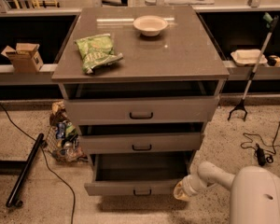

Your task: Close bottom drawer

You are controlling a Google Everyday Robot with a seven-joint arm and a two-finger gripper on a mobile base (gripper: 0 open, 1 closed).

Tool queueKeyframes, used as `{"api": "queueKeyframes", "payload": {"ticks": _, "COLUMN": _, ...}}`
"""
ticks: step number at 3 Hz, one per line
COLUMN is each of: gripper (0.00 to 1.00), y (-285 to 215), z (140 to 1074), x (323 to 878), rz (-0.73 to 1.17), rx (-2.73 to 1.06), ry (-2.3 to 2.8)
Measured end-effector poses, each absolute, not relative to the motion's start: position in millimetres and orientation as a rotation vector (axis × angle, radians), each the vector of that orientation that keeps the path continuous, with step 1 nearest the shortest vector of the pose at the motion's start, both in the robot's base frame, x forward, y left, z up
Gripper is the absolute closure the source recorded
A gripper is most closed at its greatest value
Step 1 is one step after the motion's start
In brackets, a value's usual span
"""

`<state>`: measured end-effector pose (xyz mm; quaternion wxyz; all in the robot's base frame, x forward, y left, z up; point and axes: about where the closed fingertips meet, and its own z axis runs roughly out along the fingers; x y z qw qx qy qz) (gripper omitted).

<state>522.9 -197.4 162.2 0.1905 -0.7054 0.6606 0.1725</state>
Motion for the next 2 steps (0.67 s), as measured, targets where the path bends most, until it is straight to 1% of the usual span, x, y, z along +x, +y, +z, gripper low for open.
{"api": "queueKeyframes", "payload": {"ticks": 1, "gripper": 0.93, "y": -200.3, "z": 161.7, "x": 541.3, "rz": 0.415, "rx": -1.949, "ry": 1.862}}
{"api": "queueKeyframes", "payload": {"ticks": 2, "gripper": 0.92, "y": -203.7, "z": 158.1, "x": 556.9, "rz": 0.37, "rx": -1.905, "ry": 1.873}}
